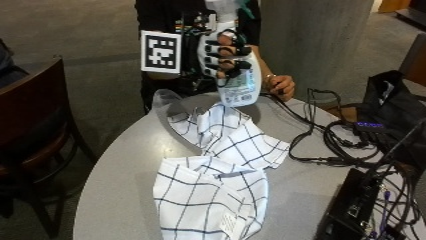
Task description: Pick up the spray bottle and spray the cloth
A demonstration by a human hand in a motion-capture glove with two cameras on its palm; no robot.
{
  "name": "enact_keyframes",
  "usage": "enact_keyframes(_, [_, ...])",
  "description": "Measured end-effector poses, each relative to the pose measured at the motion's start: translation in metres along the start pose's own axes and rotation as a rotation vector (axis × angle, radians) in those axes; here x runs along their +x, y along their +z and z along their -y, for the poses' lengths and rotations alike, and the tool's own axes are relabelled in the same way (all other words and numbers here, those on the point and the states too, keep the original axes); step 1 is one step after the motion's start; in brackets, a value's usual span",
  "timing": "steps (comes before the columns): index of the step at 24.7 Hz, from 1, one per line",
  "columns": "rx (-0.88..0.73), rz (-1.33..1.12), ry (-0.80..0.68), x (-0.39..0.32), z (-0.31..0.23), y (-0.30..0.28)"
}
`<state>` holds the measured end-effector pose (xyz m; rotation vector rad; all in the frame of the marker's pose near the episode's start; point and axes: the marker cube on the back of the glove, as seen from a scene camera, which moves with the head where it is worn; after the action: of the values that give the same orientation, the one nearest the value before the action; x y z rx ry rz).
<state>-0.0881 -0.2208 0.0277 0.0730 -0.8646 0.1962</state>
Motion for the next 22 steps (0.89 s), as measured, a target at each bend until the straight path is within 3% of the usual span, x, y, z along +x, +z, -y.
enact_keyframes(5, [-0.066,0.023,-0.128,0.021,-0.027,0.076])
enact_keyframes(10, [-0.186,0.034,-0.09,0.044,-0.044,0.124])
enact_keyframes(22, [-0.272,-0.01,-0.11,0.069,-0.064,0.157])
